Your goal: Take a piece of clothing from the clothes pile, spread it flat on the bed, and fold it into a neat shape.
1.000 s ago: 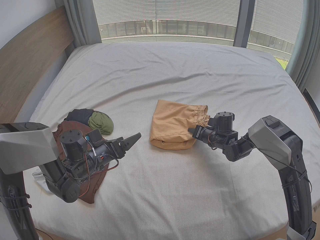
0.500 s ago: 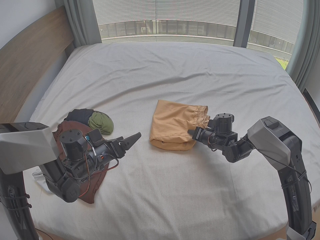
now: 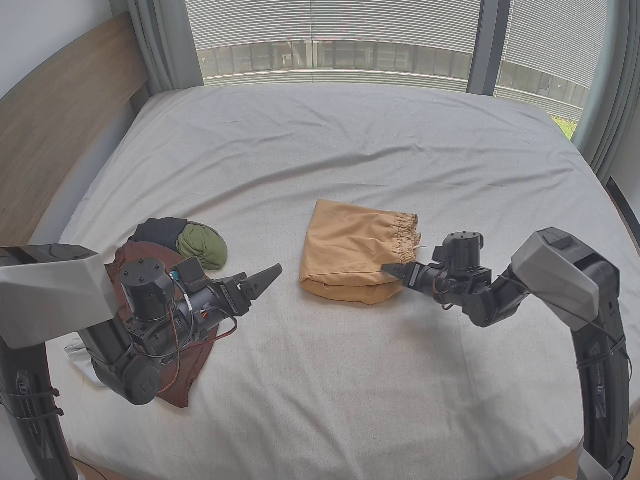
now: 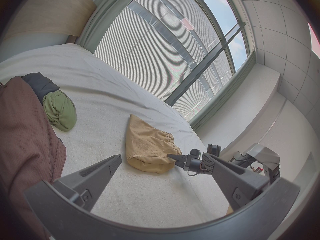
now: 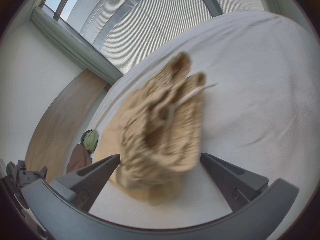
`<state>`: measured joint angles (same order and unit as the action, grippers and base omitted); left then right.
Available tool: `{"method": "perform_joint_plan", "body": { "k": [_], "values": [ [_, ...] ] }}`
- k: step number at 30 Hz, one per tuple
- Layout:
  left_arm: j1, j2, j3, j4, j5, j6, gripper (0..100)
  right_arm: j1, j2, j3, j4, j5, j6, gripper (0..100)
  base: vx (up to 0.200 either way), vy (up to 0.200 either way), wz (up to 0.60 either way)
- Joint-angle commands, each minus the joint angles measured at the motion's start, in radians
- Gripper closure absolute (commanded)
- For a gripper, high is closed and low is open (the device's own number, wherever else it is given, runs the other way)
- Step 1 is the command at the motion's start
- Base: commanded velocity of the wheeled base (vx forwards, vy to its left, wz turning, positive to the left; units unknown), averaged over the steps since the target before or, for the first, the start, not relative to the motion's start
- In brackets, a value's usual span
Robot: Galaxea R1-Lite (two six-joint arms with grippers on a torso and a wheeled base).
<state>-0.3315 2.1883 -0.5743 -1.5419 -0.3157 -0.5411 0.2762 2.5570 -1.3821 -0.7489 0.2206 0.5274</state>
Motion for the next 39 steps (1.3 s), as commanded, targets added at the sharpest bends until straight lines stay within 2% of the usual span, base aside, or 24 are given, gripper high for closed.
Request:
{"method": "perform_joint_plan", "body": {
  "k": [1, 4, 8, 11, 18, 27, 33, 39],
  "values": [
    [0.000, -0.002, -0.001, -0.001, 0.001, 0.000, 0, -0.077, -0.118, 0.072, -0.001, -0.043, -0.009, 0, 0.000, 0.000, 0.00],
    [-0.001, -0.004, -0.003, -0.001, 0.001, 0.000, 0, -0.112, -0.175, 0.075, 0.002, -0.044, -0.009, 0, 0.000, 0.000, 0.00],
    [-0.001, -0.019, -0.003, -0.001, 0.000, -0.002, 0, -0.111, -0.233, 0.069, -0.001, -0.038, -0.009, 0, 0.000, 0.000, 0.00],
    [0.000, -0.021, -0.004, 0.000, 0.001, -0.002, 0, -0.089, -0.276, 0.066, 0.000, -0.035, -0.006, 0, 0.000, 0.000, 0.00],
    [0.000, -0.021, -0.004, -0.001, 0.001, -0.002, 0, 0.018, -0.273, 0.015, 0.008, -0.037, -0.004, 0, 0.000, 0.000, 0.00],
    [0.012, -0.016, -0.004, -0.001, 0.000, -0.002, 0, 0.058, -0.074, -0.143, 0.066, -0.047, 0.000, 0, 0.000, 0.000, 0.00],
    [0.020, -0.016, -0.004, -0.001, -0.002, -0.002, 0, 0.077, 0.028, -0.150, 0.065, -0.052, 0.037, 0, 0.000, 0.000, 0.00],
    [0.023, -0.016, -0.004, 0.000, -0.006, -0.002, 0, 0.081, 0.057, -0.146, 0.057, -0.067, 0.039, 0, 0.000, 0.000, 0.00]
  ]
}}
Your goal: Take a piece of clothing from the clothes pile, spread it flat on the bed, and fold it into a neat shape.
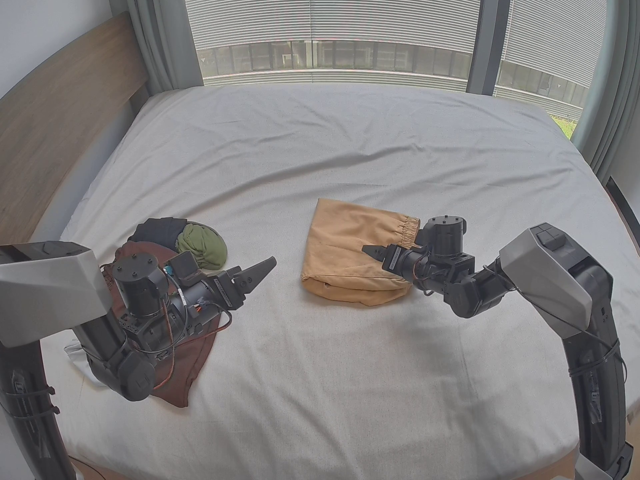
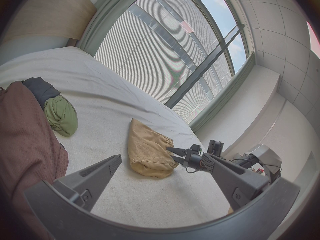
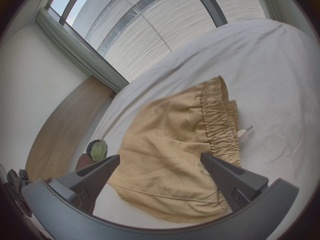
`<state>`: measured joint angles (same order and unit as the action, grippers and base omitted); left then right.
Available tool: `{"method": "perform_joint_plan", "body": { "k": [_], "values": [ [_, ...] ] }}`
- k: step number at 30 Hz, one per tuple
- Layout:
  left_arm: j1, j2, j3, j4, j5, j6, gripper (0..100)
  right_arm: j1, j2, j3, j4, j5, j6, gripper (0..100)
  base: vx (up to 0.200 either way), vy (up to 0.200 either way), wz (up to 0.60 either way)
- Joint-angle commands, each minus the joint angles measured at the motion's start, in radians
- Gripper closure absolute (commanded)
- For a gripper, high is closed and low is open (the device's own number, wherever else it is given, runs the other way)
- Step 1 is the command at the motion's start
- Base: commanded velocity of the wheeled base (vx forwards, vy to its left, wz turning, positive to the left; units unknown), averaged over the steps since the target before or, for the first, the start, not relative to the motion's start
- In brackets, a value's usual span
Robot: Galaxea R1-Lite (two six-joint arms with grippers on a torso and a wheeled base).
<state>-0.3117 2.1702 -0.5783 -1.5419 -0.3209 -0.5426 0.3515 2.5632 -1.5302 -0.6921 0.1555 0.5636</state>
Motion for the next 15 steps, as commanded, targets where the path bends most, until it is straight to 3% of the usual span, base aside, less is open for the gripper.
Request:
{"method": "perform_joint_plan", "body": {
  "k": [1, 6, 12, 15],
  "values": [
    [0.003, 0.002, 0.000, 0.000, -0.003, 0.000, 0, 0.006, 0.048, 0.002, 0.000, -0.002, 0.004, 0, 0.000, 0.000, 0.00],
    [0.005, -0.015, 0.000, -0.001, -0.004, 0.000, 0, 0.011, -0.057, 0.041, -0.004, -0.005, 0.012, 0, 0.000, 0.000, 0.00],
    [-0.006, -0.198, 0.041, 0.000, -0.014, 0.003, 0, 0.026, -0.388, 0.232, -0.004, -0.036, 0.001, 0, 0.000, 0.000, 0.00],
    [-0.050, -0.391, 0.132, 0.009, -0.024, 0.032, 0, 0.027, -0.696, 0.447, 0.005, -0.045, -0.064, 0, 0.000, 0.000, 0.00]
  ]
}}
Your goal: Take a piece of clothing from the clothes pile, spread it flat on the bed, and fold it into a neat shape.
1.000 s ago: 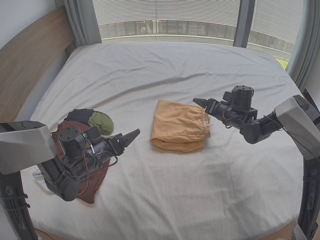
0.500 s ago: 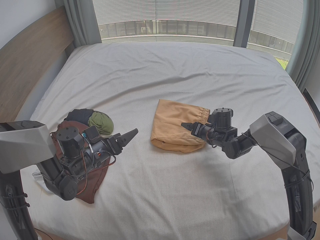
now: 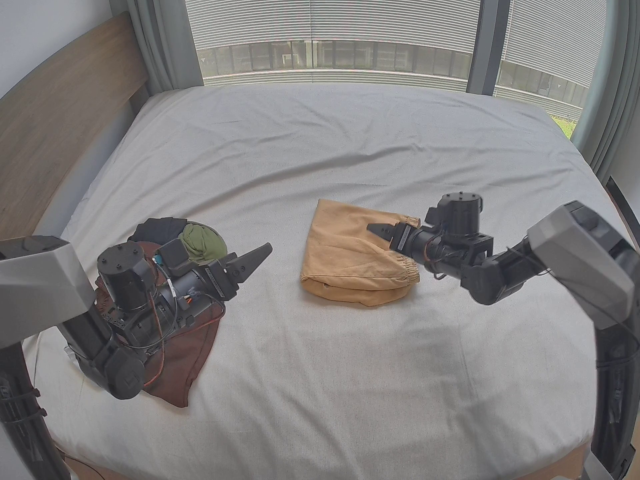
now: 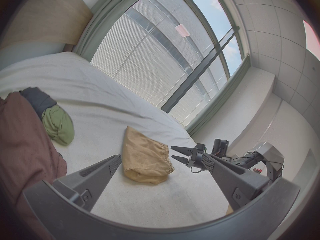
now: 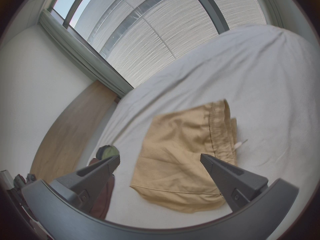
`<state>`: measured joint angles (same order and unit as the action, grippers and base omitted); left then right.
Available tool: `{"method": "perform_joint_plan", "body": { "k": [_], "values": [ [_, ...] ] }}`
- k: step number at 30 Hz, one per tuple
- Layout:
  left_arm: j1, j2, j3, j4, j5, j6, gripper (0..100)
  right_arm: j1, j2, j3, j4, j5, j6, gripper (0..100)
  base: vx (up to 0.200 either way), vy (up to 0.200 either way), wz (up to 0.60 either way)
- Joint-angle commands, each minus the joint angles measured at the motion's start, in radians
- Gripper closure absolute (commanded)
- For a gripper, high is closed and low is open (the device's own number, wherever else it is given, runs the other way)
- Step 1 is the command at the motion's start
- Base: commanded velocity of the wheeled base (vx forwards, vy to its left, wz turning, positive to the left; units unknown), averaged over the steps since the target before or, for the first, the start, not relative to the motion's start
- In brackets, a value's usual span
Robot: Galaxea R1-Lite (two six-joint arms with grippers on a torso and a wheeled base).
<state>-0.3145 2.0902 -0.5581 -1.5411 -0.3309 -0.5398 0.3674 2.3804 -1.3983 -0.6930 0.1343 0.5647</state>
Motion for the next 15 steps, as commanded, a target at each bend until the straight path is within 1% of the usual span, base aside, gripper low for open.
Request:
{"method": "perform_joint_plan", "body": {
  "k": [1, 2, 6, 10, 13, 14, 15],
  "values": [
    [-0.048, -0.311, 0.112, 0.009, -0.014, 0.029, 0, 0.011, -0.514, 0.315, 0.006, -0.024, -0.065, 0, 0.000, 0.000, 0.00],
    [-0.067, -0.397, 0.179, 0.016, -0.017, 0.058, 0, 0.004, -0.653, 0.426, 0.010, -0.024, -0.129, 0, 0.000, 0.000, 0.00],
    [-0.089, -0.569, 0.313, 0.070, -0.019, 0.187, 0, -0.013, -0.943, 0.680, 0.012, -0.027, -0.281, 0, 0.000, 0.000, 0.00],
    [-0.077, -0.713, 0.405, 0.133, -0.017, 0.302, 0, -0.033, -1.201, 0.858, 0.041, -0.031, -0.295, 0, 0.000, 0.000, 0.00],
    [-0.064, -0.815, 0.443, 0.179, -0.014, 0.356, 0, -0.085, -1.365, 0.930, 0.109, -0.031, -0.301, 0, 0.000, 0.000, 0.00],
    [-0.061, -0.826, 0.446, 0.187, -0.014, 0.362, 0, -0.090, -1.382, 0.937, 0.115, -0.030, -0.301, 0, 0.000, 0.000, 0.00],
    [-0.041, -0.880, 0.457, 0.239, -0.014, 0.380, 0, -0.117, -1.472, 0.964, 0.155, -0.030, -0.307, 0, 0.000, 0.000, 0.00]
  ]
}}
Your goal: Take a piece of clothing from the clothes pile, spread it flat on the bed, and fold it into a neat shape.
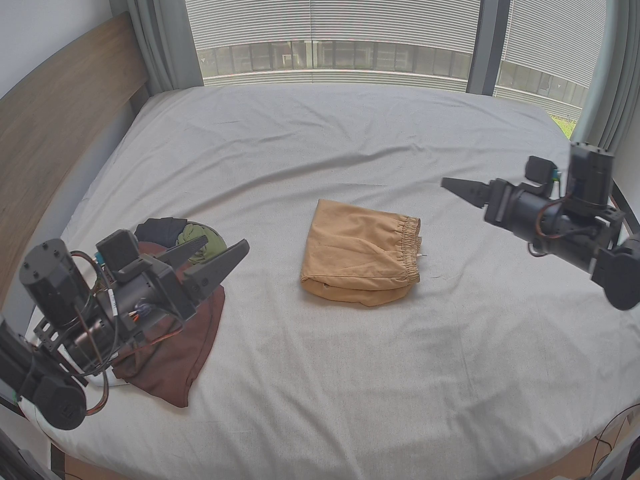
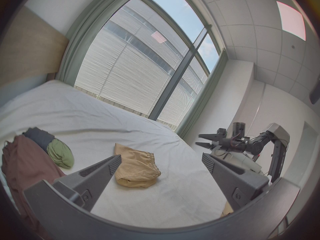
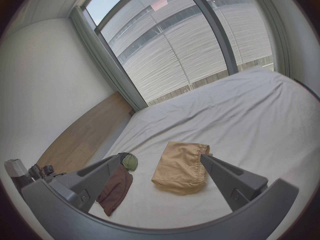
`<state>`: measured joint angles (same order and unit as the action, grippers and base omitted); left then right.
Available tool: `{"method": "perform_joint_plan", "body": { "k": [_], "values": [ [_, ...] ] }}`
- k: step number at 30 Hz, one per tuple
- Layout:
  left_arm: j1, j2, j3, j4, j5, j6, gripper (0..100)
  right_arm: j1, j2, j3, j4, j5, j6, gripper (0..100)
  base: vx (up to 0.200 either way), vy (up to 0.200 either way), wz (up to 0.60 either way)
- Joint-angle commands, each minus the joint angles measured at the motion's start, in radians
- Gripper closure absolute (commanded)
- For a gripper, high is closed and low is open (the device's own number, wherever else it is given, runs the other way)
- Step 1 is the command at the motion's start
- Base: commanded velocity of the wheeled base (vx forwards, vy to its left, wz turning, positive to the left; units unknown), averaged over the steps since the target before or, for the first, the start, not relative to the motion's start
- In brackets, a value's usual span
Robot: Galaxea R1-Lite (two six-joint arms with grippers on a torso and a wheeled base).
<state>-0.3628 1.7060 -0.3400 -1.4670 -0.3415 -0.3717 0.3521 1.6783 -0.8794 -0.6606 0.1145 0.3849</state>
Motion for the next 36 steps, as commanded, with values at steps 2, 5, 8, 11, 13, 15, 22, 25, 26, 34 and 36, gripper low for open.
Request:
{"method": "perform_joint_plan", "body": {
  "k": [2, 5, 8, 11, 13, 15, 22, 25, 26, 34, 36],
  "values": [
    [0.031, -0.559, 0.245, 0.231, -0.010, 0.218, 0, -0.122, -0.864, 0.453, 0.176, -0.010, -0.129, 0, 0.000, 0.000, 0.00],
    [0.058, -0.651, 0.251, 0.335, -0.051, 0.217, 0, -0.139, -0.982, 0.448, 0.274, -0.010, -0.129, 0, 0.000, 0.000, 0.00],
    [0.079, -0.724, 0.256, 0.421, -0.090, 0.220, 0, -0.144, -1.057, 0.448, 0.343, -0.010, -0.129, 0, 0.000, 0.000, 0.00],
    [0.091, -0.793, 0.260, 0.484, -0.119, 0.221, 0, -0.163, -1.108, 0.462, 0.385, -0.012, -0.130, 0, 0.000, 0.000, 0.00],
    [0.096, -0.832, 0.273, 0.513, -0.129, 0.224, 0, -0.183, -1.132, 0.484, 0.392, -0.010, -0.136, 0, 0.000, 0.000, 0.00],
    [0.094, -0.887, 0.300, 0.550, -0.143, 0.244, 0, -0.209, -1.178, 0.522, 0.395, -0.010, -0.156, 0, 0.000, 0.000, 0.00],
    [0.090, -1.164, 0.332, 0.860, -0.171, 0.303, 0, -0.314, -1.356, 0.658, 0.404, -0.002, -0.208, 0, 0.000, 0.000, 0.00],
    [0.087, -1.298, 0.335, 1.027, -0.174, 0.304, 0, -0.332, -1.437, 0.714, 0.443, -0.002, -0.219, 0, 0.000, 0.000, 0.00],
    [0.087, -1.350, 0.335, 1.080, -0.172, 0.303, 0, -0.332, -1.470, 0.729, 0.466, -0.002, -0.221, 0, 0.000, 0.000, 0.00],
    [0.096, -1.628, 0.337, 1.341, -0.024, 0.289, 0, -0.346, -1.675, 0.869, 0.616, -0.018, -0.319, 0, 0.000, 0.000, 0.00],
    [0.096, -1.628, 0.337, 1.358, 0.068, 0.286, 0, -0.348, -1.675, 0.878, 0.596, -0.042, -0.325, 0, 0.000, 0.000, 0.00]
  ]
}}
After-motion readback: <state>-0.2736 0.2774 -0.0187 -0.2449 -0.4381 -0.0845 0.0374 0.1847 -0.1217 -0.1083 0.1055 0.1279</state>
